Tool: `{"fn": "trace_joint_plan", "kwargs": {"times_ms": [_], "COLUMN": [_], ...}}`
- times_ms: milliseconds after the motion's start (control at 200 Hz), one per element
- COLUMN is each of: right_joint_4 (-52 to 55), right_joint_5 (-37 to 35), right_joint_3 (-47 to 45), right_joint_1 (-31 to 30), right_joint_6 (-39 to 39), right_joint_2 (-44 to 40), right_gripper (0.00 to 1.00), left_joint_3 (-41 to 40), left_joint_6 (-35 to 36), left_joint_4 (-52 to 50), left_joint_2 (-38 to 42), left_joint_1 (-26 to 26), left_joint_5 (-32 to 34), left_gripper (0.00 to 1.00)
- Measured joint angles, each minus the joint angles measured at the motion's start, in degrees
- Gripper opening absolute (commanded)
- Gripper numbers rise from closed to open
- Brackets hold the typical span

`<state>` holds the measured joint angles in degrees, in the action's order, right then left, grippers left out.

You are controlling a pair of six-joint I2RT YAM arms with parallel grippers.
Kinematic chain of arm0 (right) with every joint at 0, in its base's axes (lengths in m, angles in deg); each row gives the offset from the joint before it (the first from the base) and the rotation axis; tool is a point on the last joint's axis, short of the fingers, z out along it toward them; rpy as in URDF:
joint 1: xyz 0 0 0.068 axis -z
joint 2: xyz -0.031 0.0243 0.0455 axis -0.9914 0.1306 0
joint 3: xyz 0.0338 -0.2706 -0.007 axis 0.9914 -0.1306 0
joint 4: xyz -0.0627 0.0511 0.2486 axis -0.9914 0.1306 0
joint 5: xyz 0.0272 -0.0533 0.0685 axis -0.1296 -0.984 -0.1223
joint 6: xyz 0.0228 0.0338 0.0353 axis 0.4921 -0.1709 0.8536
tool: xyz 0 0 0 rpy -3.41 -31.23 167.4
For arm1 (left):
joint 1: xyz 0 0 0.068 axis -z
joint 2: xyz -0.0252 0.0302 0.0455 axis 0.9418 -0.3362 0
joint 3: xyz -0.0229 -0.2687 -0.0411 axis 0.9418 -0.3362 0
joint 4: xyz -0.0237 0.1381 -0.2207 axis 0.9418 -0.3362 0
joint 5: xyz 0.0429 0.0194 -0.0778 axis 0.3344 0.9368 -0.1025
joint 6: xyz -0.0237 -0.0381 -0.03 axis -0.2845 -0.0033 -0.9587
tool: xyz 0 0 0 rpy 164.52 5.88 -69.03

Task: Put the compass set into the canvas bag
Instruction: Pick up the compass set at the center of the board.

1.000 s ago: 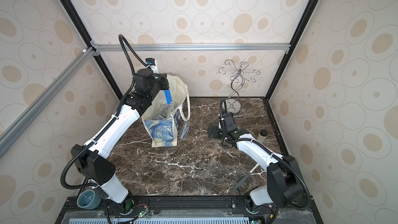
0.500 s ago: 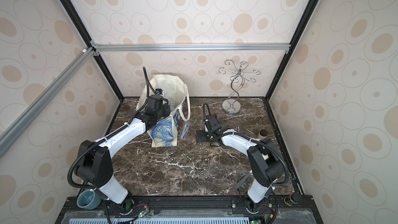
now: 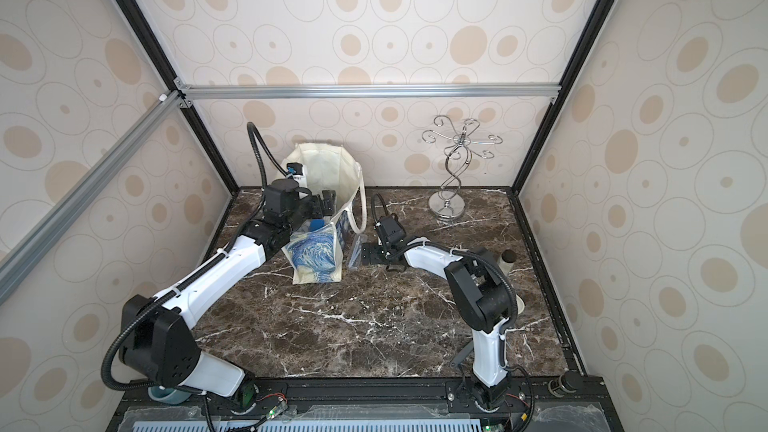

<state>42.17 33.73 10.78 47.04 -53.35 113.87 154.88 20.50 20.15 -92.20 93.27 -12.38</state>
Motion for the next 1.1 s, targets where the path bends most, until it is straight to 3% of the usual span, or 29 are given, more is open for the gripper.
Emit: {"fn": "trace_joint_plan", "kwargs": {"times_ms": [265,485,825,1100], "right_joint_4": [1.79,2.03,3.63,1.92], "right_joint_5": [-3.87,-4.59,-8.72,-14.91], "right_joint_3": [6.95,10.84,17.46,13.38], "right_joint_1": [-2.29,-4.15,-5.81,-5.66], "right_joint_6": [-1.36,-1.92,-2.14,-2.03], "right_joint_2": [6.43,10.71,15.47,13.99], "right_gripper": [0.91,0.92,0.89,0.75], "left_joint_3": [-10.01,-18.18,-21.38,-22.12], "left_joint_6": [-3.58,-6.69,-8.63,-9.18], "left_joint_4": [9.35,12.02,12.24,12.37], "left_joint_2": [14.93,22.25,26.47,26.47], "left_joint_1": [0.24,0.59,0.63,0.66], "left_joint_5": [-10.47,-13.81,-14.12,-14.12], "left_gripper": [1.0,1.0,1.0,1.0]}}
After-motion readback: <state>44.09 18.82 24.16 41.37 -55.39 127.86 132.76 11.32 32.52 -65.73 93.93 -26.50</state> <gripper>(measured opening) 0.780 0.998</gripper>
